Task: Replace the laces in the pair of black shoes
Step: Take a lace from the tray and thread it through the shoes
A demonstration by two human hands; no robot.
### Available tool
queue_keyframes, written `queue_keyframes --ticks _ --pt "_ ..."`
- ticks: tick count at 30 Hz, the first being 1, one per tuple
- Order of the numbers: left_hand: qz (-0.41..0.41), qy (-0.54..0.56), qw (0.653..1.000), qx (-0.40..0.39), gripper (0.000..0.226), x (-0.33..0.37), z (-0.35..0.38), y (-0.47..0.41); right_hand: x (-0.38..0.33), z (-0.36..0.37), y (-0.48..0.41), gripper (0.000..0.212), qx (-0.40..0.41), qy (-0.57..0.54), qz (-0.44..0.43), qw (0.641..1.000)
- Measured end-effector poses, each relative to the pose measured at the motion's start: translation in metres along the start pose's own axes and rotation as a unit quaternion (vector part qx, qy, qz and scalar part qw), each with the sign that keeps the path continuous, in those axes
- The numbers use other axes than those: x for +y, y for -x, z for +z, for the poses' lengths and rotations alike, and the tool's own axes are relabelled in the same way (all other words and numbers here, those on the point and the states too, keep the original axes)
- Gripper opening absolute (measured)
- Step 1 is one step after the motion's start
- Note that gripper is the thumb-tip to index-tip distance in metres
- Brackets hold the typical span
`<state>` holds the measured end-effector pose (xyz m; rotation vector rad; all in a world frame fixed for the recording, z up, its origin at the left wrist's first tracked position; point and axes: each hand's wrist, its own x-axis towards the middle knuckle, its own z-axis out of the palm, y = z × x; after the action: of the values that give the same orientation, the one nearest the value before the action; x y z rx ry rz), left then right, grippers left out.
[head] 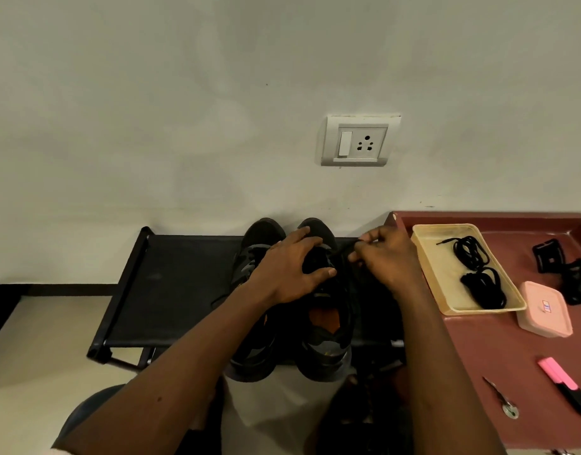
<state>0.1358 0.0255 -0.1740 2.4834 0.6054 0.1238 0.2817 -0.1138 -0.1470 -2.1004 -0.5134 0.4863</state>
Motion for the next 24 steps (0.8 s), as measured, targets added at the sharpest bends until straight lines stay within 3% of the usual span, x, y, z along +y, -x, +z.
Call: queue_keyframes --ticks 5,8,10,13,18,24 --pt "0.019 0.057 0.995 0.080 0.062 0.012 -0.007 0.022 -0.026 -0.007 0.005 0.014 -0.058 -0.241 0.003 0.969" --pt "0.012 0.185 0.977 0.107 0.056 0.026 -0.011 0.034 -0.042 -0.007 0.016 0.017 -0.136 -0.461 0.035 0.876" --pt "0.014 0.292 0.952 0.094 0.046 0.037 -0.011 0.039 -0.050 0.000 0.025 0.021 -0.174 -0.549 0.047 0.816" --pt "0.001 0.429 0.901 0.070 0.037 0.049 -0.013 0.047 -0.058 0.013 0.034 0.026 -0.183 -0.600 0.044 0.777" --pt "-0.057 0.517 0.850 0.080 0.031 0.043 -0.032 0.053 -0.046 0.007 0.028 0.036 -0.078 -0.615 0.016 0.784" --pt "-0.094 0.496 0.842 0.191 0.019 0.003 -0.063 0.054 -0.005 0.001 0.019 0.028 0.004 -0.499 0.039 0.866"
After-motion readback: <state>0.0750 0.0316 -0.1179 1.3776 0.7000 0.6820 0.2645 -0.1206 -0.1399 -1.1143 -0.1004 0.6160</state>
